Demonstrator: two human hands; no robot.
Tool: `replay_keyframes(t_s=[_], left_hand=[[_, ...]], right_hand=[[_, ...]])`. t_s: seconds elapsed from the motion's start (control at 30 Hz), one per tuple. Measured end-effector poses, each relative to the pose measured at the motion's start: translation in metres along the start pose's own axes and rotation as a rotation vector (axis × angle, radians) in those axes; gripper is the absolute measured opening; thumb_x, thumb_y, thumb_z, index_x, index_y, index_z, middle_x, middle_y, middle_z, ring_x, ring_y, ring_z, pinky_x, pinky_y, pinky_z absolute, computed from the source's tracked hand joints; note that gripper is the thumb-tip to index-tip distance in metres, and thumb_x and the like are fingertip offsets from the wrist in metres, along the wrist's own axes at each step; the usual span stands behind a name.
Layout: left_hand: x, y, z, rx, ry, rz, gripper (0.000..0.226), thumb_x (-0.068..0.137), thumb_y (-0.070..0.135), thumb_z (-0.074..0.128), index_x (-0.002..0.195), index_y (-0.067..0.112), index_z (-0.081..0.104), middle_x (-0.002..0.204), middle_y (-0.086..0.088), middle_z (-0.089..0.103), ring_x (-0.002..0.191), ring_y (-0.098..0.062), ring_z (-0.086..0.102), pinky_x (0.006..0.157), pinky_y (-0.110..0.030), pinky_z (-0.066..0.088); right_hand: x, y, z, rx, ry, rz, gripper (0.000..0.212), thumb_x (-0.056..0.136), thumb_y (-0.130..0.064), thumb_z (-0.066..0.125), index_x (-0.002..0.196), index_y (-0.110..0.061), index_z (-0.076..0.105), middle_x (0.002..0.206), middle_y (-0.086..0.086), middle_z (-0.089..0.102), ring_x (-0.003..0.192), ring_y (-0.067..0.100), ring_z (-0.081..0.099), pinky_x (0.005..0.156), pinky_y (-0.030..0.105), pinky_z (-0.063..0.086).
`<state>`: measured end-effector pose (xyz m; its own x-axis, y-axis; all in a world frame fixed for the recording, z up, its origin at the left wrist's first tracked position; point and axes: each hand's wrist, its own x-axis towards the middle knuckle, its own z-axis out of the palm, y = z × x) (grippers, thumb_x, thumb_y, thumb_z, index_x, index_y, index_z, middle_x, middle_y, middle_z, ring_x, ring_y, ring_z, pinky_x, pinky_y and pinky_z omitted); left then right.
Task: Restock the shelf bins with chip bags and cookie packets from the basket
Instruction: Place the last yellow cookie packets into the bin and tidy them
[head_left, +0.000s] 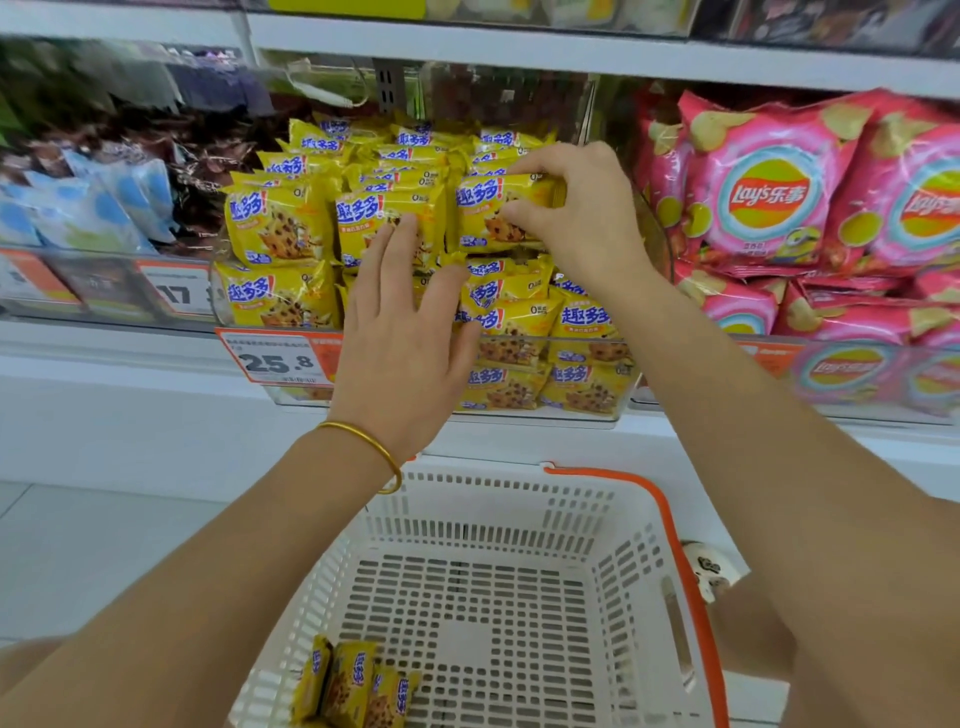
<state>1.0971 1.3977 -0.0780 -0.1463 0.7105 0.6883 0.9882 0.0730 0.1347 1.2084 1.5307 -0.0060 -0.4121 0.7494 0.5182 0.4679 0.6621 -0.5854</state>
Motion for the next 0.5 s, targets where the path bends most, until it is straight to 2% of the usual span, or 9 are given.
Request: replay_keyframes(t_s=[0.1,0.27,0.33,0.4,0.43,0.5], left_hand=[[0.001,0.000,0.000,-0.010,-0.007,0.001,0.042,0.090,0.030,0.044,0.122,0.007,0.056,0.145,-0.028,0.032,0.137,-0.045,0.025,0.113,-0.050,0.025],[-0.001,-0.002,-0.004,-0.023,-0.048,0.008,0.043,0.091,0.032,0.041,0.123,0.007,0.055,0.145,-0.027,0.032,0.138,-0.043,0.025,0.114,-0.049,0.024],[-0.003,-0.001,-0.010,-0.051,-0.045,0.008,0.042,0.092,0.031,0.042,0.124,0.008,0.055,0.146,-0.024,0.032,0.137,-0.041,0.026,0.113,-0.048,0.024],[-0.007,-0.001,-0.019,-0.080,-0.004,0.032,0.037,0.092,0.025,0.046,0.122,0.008,0.056,0.143,-0.022,0.037,0.132,-0.041,0.033,0.110,-0.047,0.028],[-0.011,-0.001,-0.024,-0.092,0.022,0.052,0.033,0.091,0.021,0.049,0.120,0.007,0.057,0.139,-0.021,0.042,0.127,-0.040,0.037,0.107,-0.047,0.031],[-0.023,-0.001,-0.036,-0.112,0.040,0.087,0.028,0.090,0.015,0.052,0.114,0.004,0.060,0.129,-0.020,0.050,0.116,-0.038,0.044,0.100,-0.043,0.035]], right_hand=[[-0.001,-0.001,0.003,0.008,0.066,0.038,0.032,0.084,-0.027,0.070,0.115,-0.022,0.063,0.108,-0.001,0.044,0.081,-0.001,0.042,0.072,-0.005,0.028],[-0.005,-0.002,0.006,-0.198,-0.015,0.009,0.043,0.083,-0.035,0.069,0.124,-0.028,0.058,0.112,0.001,0.043,0.109,0.020,0.047,0.088,0.026,0.041],[-0.010,-0.002,0.001,-0.234,0.000,0.001,0.051,0.082,-0.034,0.071,0.130,-0.029,0.054,0.116,0.003,0.043,0.112,0.022,0.045,0.092,0.030,0.042],[-0.021,-0.004,-0.009,-0.270,0.100,-0.062,0.051,0.082,-0.027,0.071,0.130,-0.026,0.053,0.116,0.004,0.045,0.109,0.023,0.047,0.094,0.034,0.043],[-0.031,-0.008,-0.013,-0.235,0.168,-0.102,0.047,0.082,-0.022,0.069,0.126,-0.023,0.056,0.114,0.004,0.047,0.106,0.022,0.049,0.092,0.033,0.044],[-0.061,-0.017,-0.020,-0.062,0.268,-0.180,0.034,0.080,-0.013,0.063,0.114,-0.018,0.061,0.106,-0.004,0.047,0.092,0.014,0.055,0.081,0.022,0.045]])
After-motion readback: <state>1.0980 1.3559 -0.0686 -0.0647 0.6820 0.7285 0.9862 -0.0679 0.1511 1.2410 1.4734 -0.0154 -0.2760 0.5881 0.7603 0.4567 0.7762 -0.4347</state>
